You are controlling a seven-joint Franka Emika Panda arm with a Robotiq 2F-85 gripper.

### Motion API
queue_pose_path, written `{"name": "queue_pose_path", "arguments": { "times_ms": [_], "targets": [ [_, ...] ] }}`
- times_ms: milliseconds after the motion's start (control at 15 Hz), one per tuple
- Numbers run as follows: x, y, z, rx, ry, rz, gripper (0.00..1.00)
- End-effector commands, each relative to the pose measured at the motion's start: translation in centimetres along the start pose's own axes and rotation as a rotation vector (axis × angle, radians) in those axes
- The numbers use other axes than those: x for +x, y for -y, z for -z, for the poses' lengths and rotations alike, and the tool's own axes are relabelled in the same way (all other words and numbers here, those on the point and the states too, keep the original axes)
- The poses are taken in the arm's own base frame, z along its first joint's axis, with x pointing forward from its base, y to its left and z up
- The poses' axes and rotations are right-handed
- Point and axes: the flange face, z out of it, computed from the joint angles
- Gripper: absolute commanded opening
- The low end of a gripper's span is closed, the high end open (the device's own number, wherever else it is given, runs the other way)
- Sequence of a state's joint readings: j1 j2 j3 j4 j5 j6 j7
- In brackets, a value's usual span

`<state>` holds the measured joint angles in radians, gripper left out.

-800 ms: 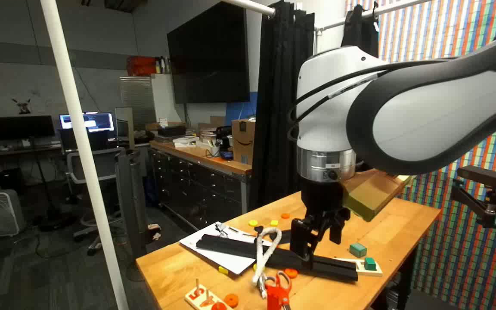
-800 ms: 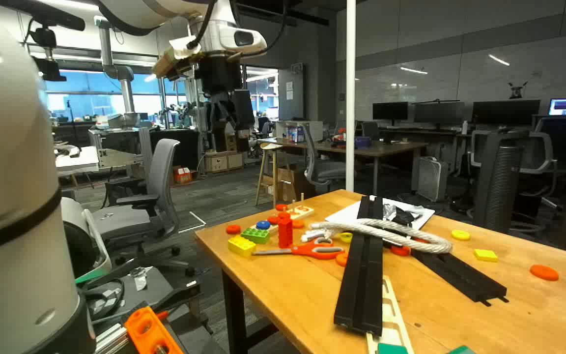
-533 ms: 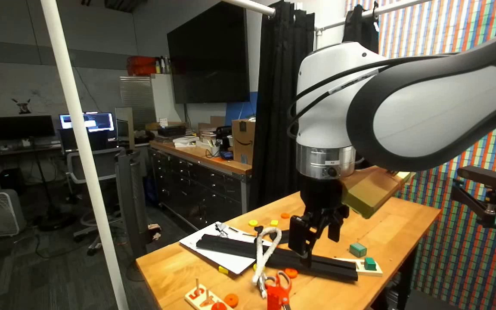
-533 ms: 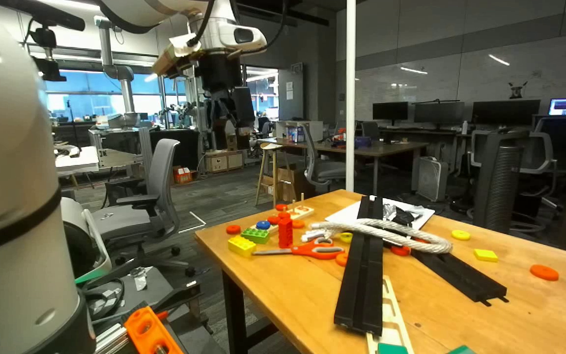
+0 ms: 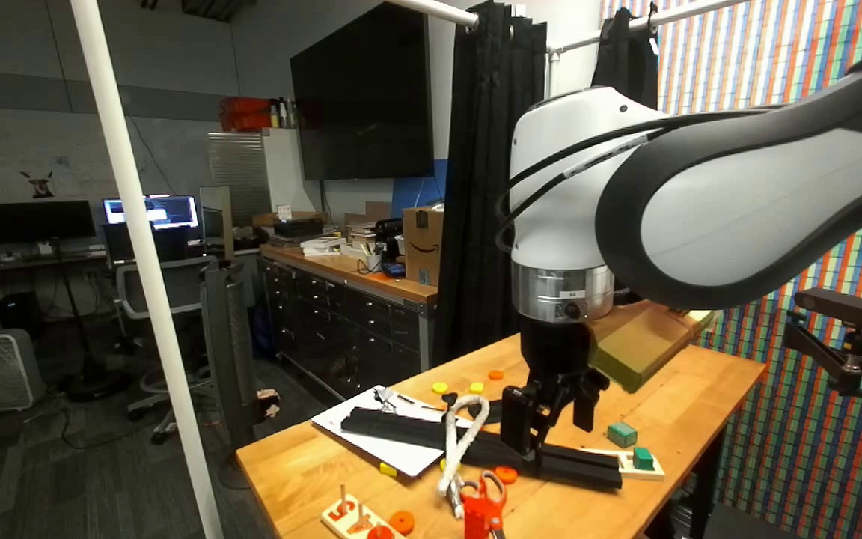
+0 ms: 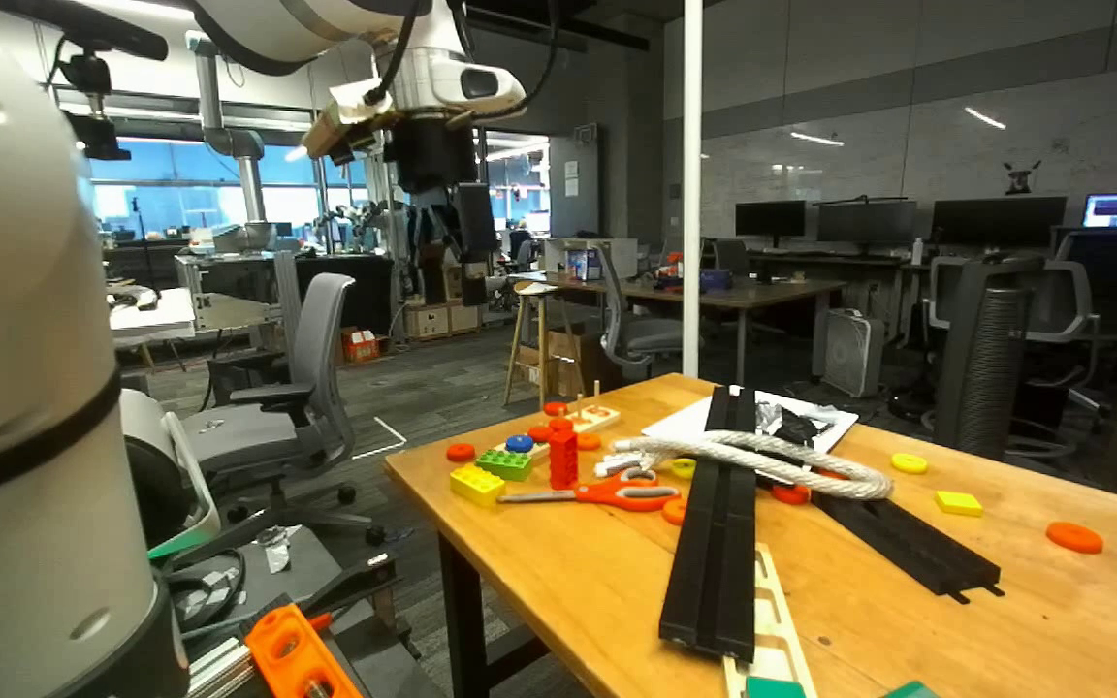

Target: Put an orange disc from the table onto the wooden rack

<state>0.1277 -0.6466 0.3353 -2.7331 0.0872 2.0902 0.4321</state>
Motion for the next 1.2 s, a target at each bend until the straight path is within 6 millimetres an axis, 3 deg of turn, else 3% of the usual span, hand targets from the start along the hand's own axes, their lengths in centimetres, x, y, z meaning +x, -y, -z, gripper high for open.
{"name": "queue_pose_path", "arguments": {
  "times_ms": [0,533,1133],
  "targets": [
    [0.0,2.0,-0.5,0.052,0.016,-0.072,1.00],
    [-0.1,5.4,-2.7,0.244,0.076,-0.219,1.00],
    [-0.5,10.3,-8.0,0.273,0.071,-0.188,1.00]
  ]
}}
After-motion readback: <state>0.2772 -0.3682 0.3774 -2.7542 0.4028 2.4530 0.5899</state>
